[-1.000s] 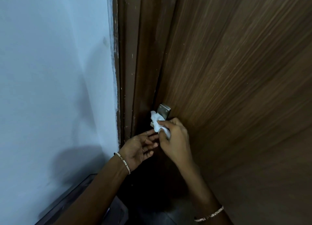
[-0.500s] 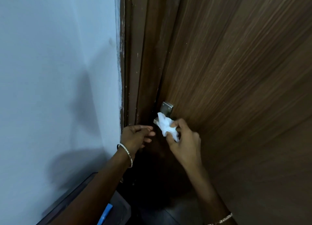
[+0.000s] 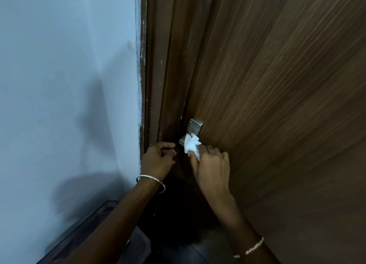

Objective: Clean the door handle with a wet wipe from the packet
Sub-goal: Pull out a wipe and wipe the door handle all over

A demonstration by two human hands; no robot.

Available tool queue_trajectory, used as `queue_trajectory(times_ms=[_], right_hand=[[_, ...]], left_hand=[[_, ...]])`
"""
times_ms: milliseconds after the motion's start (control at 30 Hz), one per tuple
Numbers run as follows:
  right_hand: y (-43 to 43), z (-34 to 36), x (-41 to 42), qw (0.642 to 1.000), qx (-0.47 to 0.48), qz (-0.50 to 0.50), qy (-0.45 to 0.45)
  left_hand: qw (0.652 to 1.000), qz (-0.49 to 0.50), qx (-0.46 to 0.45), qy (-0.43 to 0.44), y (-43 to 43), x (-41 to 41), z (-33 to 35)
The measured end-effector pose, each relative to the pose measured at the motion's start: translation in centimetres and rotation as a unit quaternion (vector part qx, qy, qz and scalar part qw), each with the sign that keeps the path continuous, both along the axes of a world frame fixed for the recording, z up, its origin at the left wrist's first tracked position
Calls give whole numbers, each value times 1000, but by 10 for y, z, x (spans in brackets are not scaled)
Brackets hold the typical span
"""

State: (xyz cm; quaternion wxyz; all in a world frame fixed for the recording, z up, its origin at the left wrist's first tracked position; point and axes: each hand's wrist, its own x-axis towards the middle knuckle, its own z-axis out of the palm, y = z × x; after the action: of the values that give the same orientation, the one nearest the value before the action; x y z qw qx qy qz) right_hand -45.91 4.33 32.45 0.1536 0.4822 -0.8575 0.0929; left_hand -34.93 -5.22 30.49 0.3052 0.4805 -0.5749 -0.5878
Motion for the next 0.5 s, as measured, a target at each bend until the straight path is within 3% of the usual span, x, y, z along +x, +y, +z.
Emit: queue_trajectory(times_ms=[233,500], right_hand=[[14,9,-2,996,76,-9,-42],[-40,11,7,994,89,36,-59]], left_hand=[[996,-71,-49,-35,-8,-2,3],[952,-88,-263,-130,1,-6,18]])
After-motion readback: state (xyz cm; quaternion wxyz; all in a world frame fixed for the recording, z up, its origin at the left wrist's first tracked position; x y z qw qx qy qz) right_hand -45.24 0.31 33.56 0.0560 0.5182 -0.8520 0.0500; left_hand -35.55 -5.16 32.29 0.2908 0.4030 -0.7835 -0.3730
